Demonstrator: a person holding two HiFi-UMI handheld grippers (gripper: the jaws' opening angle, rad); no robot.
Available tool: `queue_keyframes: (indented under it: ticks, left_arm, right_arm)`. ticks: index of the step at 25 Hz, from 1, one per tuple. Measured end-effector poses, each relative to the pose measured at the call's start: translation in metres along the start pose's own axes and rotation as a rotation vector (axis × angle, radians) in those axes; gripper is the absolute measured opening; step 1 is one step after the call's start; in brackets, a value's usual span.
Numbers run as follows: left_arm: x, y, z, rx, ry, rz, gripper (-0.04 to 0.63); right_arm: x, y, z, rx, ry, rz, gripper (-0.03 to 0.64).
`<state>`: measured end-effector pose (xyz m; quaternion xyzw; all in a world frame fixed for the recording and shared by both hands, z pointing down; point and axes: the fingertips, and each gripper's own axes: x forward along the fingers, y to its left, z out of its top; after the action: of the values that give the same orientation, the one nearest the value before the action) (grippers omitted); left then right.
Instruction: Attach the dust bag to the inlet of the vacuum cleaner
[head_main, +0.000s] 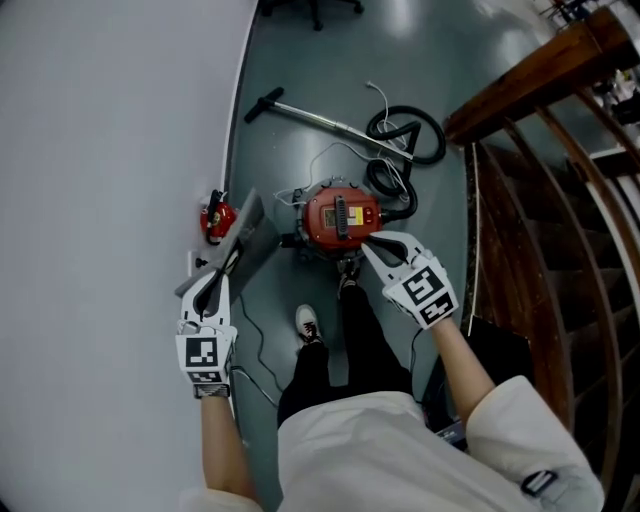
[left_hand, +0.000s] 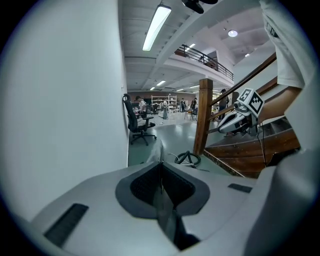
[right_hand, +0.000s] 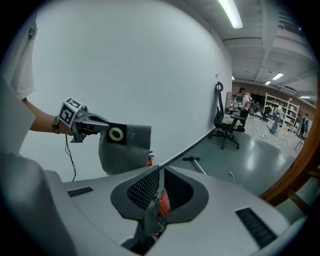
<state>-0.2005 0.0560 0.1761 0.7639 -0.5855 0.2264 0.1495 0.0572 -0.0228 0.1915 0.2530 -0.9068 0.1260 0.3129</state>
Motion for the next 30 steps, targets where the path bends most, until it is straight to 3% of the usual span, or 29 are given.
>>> queue_keyframes:
  ticks: [7,24,30]
  left_arm:
    - [0.023,0.016,-0.039,-0.046,0.063,0.046,0.02]
    - [0.104,0.024,-0.122,-0.21,0.077,0.087,0.02]
    - [0.124,0.021,-0.158,-0.214,0.119,0.074,0.02]
  right_arm:
    - [0.035,-0.011,-0.024,0.076,-0.002,0.001,0.032]
    - [0.12,-0.047,-0.105,0.197,0.073,0.016,0.032]
    - [0.145,-0.056,-0.135,0.221,0.108,0.016,0.032]
